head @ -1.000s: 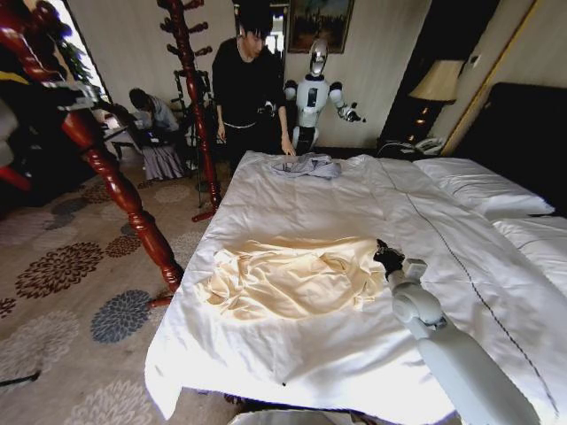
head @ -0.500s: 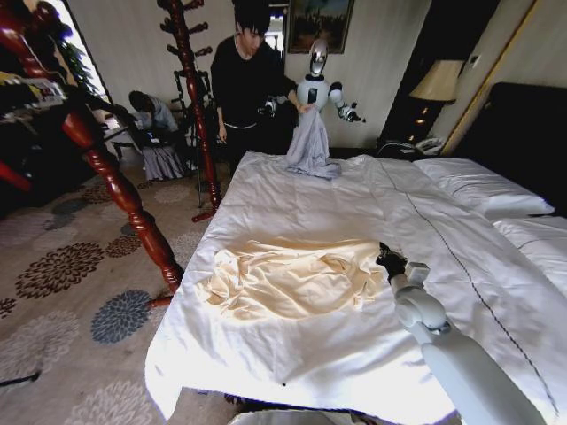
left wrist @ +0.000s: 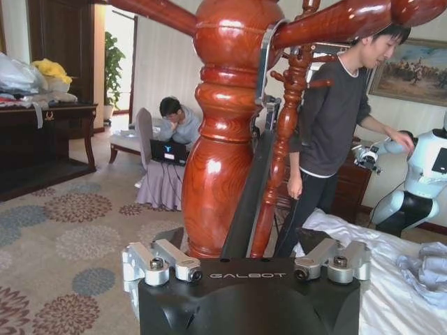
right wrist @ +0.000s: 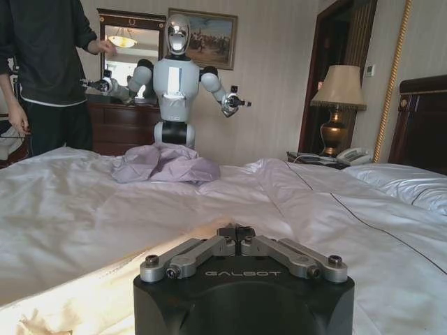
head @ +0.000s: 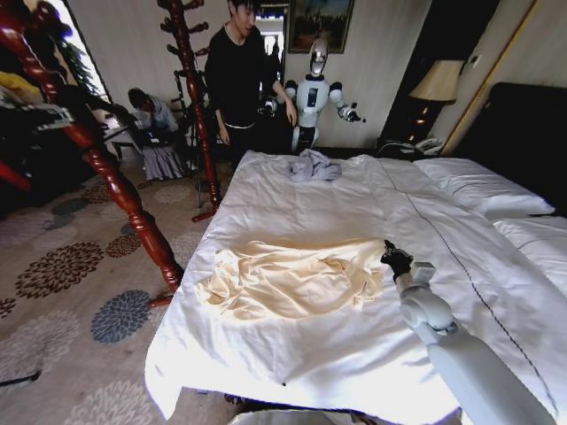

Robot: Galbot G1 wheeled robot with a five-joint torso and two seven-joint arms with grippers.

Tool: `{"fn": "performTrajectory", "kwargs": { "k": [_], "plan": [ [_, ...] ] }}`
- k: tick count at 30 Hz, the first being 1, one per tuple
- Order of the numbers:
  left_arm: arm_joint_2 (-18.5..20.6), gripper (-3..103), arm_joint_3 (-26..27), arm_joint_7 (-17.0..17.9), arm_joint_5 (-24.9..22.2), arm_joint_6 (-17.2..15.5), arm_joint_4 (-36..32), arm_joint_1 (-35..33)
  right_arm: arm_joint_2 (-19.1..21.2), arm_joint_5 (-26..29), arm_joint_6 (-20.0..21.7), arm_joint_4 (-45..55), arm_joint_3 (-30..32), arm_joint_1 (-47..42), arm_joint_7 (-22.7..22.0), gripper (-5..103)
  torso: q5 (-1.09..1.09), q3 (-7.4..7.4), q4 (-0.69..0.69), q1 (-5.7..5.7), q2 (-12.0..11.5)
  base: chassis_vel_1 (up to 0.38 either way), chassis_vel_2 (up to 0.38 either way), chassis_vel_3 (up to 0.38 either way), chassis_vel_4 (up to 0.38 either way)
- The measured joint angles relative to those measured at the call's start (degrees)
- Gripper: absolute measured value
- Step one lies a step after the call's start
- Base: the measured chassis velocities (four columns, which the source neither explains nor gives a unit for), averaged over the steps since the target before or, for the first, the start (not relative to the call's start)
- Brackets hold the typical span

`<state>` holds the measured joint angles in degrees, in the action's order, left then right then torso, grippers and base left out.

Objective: Pick up the clothes from the bed and hang them on the clothes hanger.

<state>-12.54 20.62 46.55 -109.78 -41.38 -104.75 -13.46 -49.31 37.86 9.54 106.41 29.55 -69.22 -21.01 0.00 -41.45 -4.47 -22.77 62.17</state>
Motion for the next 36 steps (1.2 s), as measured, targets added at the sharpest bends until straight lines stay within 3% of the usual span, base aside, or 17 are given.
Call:
{"fn": "performTrajectory", "kwargs": {
  "k": [1,3,6,9,12,15,16,18,21,36],
  "plan": [
    [-0.07,84,-0.08,-0.04,0.17,0.15,0.12,-0.01,-0.07,0.04,-0.07,-0.11,0.00,0.13,0.06,0,0.00,0.00,0.00,0.00,0.00,0.000,0.000,0.000,0.000],
    [-0.09,84,-0.09,-0.19,0.30,0.32,0.16,-0.02,-0.14,0.06,-0.13,-0.23,0.00,0.21,0.11,0,0.01,0.00,0.01,0.00,0.01,0.000,0.000,0.000,0.000],
    [-0.14,68,-0.10,-0.67,0.46,0.76,0.32,-0.07,-0.37,0.06,-0.23,-0.57,-0.26,0.56,0.20,0,0.01,0.00,0.00,0.01,0.01,0.000,0.000,0.000,0.000],
    [-0.17,62,-0.09,-0.86,0.46,0.86,0.38,-0.13,-0.54,0.12,-0.28,-0.68,-0.57,0.87,0.20,0,0.01,0.00,0.01,0.00,0.00,0.000,0.000,0.000,0.000],
    [-0.39,46,0.13,-1.01,0.64,1.29,0.41,-0.66,-0.66,0.18,-0.60,-0.95,-1.09,1.20,0.25,0,0.01,0.00,0.01,0.00,0.00,0.000,0.000,0.000,0.000],
    [-0.55,41,0.25,-1.02,0.91,1.51,0.31,-0.83,-0.66,0.16,-0.67,-1.07,-1.23,1.21,0.27,0,0.01,0.00,0.00,0.00,0.00,0.000,0.000,0.000,0.000],
    [-0.69,30,0.33,-1.08,1.22,1.83,0.15,-0.92,-0.68,0.15,-0.69,-1.12,-1.27,1.21,0.28,0,0.01,0.00,0.01,0.00,0.00,0.000,0.000,0.000,0.000],
    [-0.75,30,0.37,-1.51,1.31,2.02,-0.02,-0.94,-0.69,0.14,-0.70,-1.15,-1.27,1.21,0.28,0,0.01,0.00,0.00,0.00,0.00,0.000,0.000,0.000,0.000],
    [-0.87,17,0.51,-3.00,1.43,3.03,-0.20,-0.94,-0.72,0.03,-0.70,-1.28,-1.26,1.14,0.29,0,0.03,0.00,-0.03,0.00,0.00,0.000,0.000,0.000,0.000],
    [-1.05,16,0.73,-4.41,4.76,5.11,-2.38,-0.15,-1.39,0.30,-0.57,-1.22,-1.22,1.03,-0.02,0,0.00,0.00,0.02,0.00,0.01,0.000,0.000,0.000,0.000]
  ]
}}
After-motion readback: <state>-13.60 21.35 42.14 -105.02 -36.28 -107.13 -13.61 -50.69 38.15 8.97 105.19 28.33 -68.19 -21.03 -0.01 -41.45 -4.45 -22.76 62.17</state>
